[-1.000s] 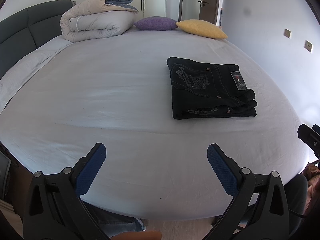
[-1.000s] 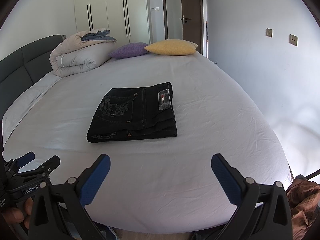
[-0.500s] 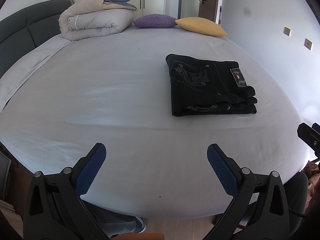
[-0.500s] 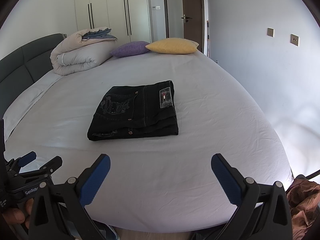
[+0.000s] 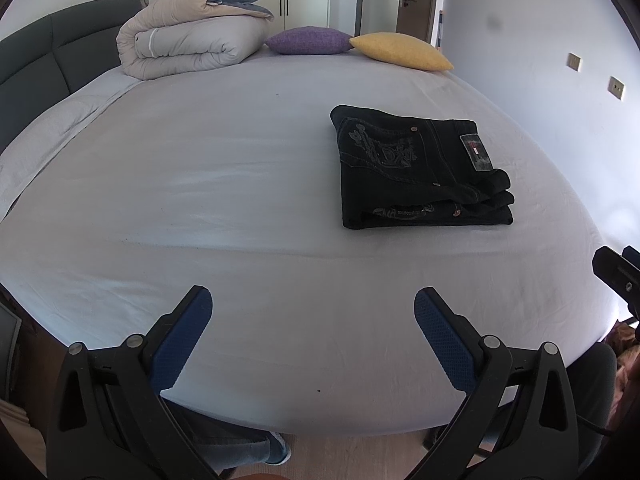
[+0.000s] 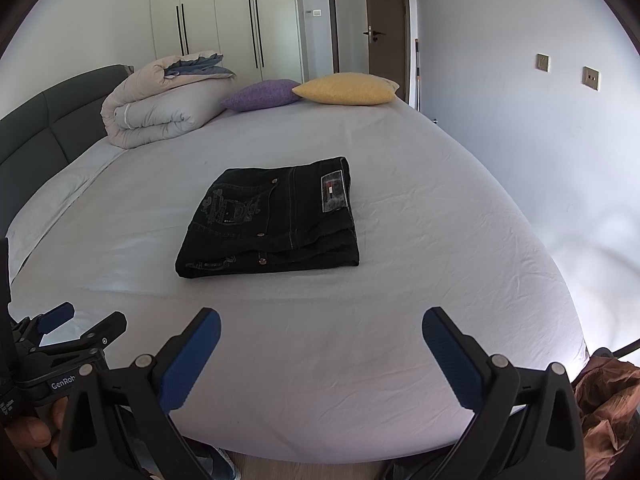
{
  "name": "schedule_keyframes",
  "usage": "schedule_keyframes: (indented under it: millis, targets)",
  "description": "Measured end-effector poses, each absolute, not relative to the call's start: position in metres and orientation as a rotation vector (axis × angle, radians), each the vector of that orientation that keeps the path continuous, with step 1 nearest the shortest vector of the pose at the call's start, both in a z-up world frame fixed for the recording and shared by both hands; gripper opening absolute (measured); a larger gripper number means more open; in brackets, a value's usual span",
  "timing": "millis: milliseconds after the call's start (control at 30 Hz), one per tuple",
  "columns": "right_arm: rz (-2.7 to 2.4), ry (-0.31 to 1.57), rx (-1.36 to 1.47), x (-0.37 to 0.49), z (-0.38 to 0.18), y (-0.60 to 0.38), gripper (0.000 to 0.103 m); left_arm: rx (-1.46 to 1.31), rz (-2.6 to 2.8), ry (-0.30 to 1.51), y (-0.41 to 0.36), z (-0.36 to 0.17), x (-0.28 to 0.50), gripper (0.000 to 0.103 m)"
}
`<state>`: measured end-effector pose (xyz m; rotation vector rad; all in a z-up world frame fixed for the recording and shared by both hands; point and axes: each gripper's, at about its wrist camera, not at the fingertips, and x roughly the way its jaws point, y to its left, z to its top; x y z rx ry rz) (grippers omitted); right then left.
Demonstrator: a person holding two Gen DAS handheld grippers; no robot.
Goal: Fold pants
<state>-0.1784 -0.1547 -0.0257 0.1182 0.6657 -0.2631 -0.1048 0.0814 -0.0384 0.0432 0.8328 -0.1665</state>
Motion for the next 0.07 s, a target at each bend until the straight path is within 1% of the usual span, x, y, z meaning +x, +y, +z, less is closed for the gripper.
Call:
schedule_keyframes:
  millis: [67]
  targets:
    - [-0.263, 0.667, 0.119, -0.1783, -0.0257, -0.1550, 0.103, 0.048, -0.168, 0.831, 0.0810, -0.0391, -0.1047, 0.103]
